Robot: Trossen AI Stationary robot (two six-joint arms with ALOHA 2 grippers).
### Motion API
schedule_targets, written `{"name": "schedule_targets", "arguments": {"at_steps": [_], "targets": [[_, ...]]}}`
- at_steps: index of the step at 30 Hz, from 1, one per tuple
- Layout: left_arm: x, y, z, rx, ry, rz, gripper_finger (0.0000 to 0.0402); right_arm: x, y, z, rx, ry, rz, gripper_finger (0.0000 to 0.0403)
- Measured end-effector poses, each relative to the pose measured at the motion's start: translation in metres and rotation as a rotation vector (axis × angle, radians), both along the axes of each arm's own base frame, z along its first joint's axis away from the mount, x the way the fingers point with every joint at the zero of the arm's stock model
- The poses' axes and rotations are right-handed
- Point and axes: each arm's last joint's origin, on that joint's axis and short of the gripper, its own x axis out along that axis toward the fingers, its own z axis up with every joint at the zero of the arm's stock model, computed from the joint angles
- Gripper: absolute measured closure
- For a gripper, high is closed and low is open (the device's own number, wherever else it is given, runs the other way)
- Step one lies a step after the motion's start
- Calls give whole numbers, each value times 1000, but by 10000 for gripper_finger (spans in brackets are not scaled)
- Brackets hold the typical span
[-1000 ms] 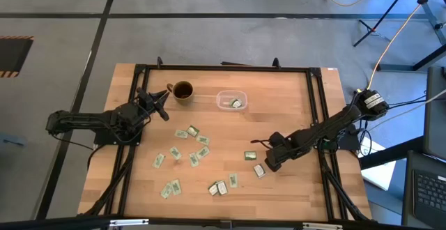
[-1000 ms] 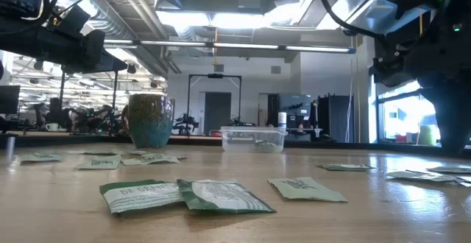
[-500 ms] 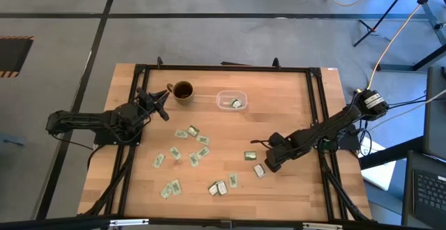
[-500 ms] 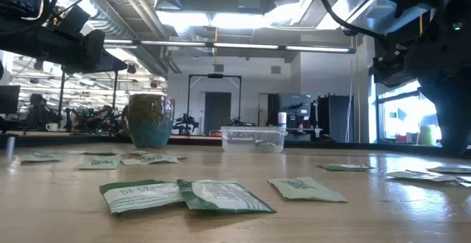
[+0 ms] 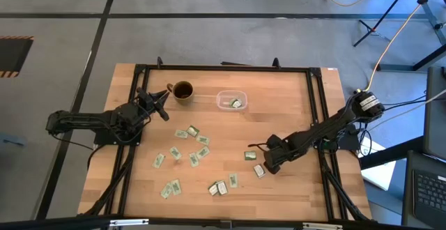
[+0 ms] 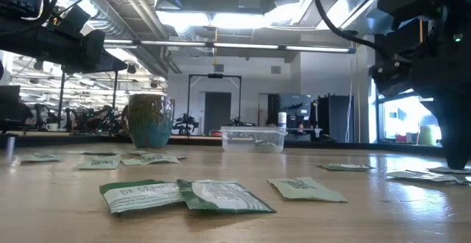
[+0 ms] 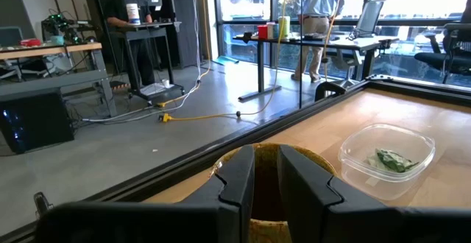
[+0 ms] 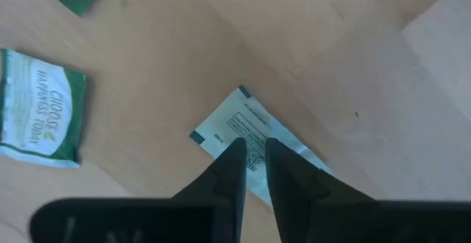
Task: Pick and place Stevia / Truvia into bins
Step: Put the stevia packet into the transparent container
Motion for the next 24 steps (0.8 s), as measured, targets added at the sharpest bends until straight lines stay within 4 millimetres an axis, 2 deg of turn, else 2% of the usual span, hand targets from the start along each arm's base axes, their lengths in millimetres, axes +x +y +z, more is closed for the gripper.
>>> {"name": "schedule_targets", "arguments": {"at_steps": [15, 24], "targets": [[0, 0, 0, 0, 0, 0, 343, 1, 0, -4, -5, 22, 3, 397], [0, 0, 0, 0, 0, 0, 343, 2, 1, 0, -28, 18, 25, 400]]}}
